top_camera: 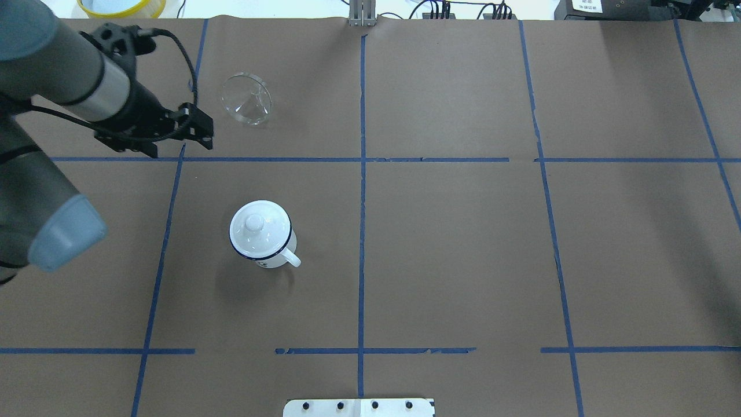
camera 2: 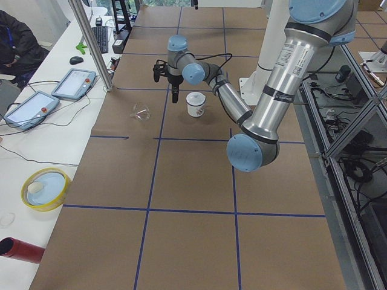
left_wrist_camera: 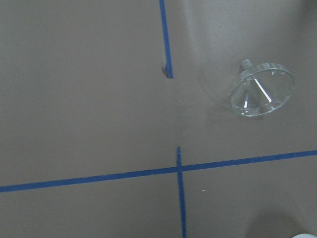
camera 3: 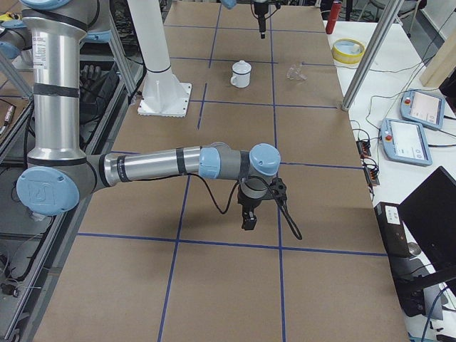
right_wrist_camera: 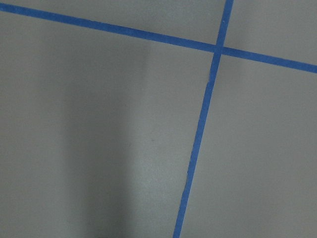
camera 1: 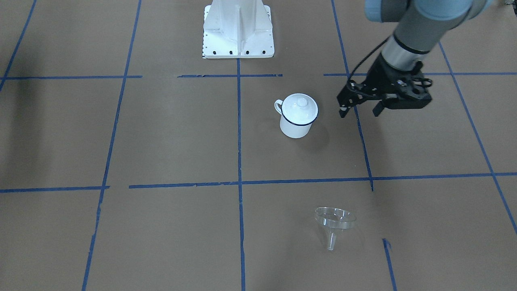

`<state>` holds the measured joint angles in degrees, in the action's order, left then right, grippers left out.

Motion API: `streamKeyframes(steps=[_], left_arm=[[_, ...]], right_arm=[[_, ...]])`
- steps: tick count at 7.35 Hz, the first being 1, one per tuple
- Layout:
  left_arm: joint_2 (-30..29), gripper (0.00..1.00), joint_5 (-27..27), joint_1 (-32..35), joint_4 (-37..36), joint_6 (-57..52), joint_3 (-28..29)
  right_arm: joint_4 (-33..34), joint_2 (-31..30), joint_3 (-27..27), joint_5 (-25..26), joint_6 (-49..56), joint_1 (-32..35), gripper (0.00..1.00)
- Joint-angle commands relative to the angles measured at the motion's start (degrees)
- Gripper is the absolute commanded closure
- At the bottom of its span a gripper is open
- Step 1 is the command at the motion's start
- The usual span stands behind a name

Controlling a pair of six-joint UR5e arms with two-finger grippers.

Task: Place funnel on cup
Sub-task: 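Move the left gripper over the white lid on the enamel mug, then grasp the white lid's knob with the left gripper and lift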

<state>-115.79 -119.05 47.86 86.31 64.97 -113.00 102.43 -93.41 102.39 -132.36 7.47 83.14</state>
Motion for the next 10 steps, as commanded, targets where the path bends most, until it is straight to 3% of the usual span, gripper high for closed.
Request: streamKeyframes(steps=[1, 3, 5, 8, 9, 10], left_arm=[[-4.18, 0.00, 8.44, -10.81, -4.57, 11.45, 0.06], [-4.09, 0.00, 10.23, -14.54, -4.57, 14.13, 0.06], [-4.18, 0.23, 11.47, -15.78, -4.48, 14.13, 0.76], [-4.00, 0.23, 11.47, -15.78, -4.39, 13.87, 0.94], [-4.00, 0.42, 11.47, -15.78, -4.39, 13.87, 1.11], [-4.09, 0.99, 11.47, -15.78, -4.39, 13.87, 1.02]], right_arm=[[-0.03, 0.07, 0.00, 0.00, 0.00, 0.00, 0.00], [-0.03, -0.02, 0.00, 0.00, 0.00, 0.00, 0.00], [-0.03, 0.07, 0.00, 0.00, 0.00, 0.00, 0.00], [-0.03, 0.07, 0.00, 0.00, 0.00, 0.00, 0.00], [-0.03, -0.02, 0.00, 0.00, 0.00, 0.00, 0.00], [-0.03, -0.02, 0.00, 0.00, 0.00, 0.00, 0.00]])
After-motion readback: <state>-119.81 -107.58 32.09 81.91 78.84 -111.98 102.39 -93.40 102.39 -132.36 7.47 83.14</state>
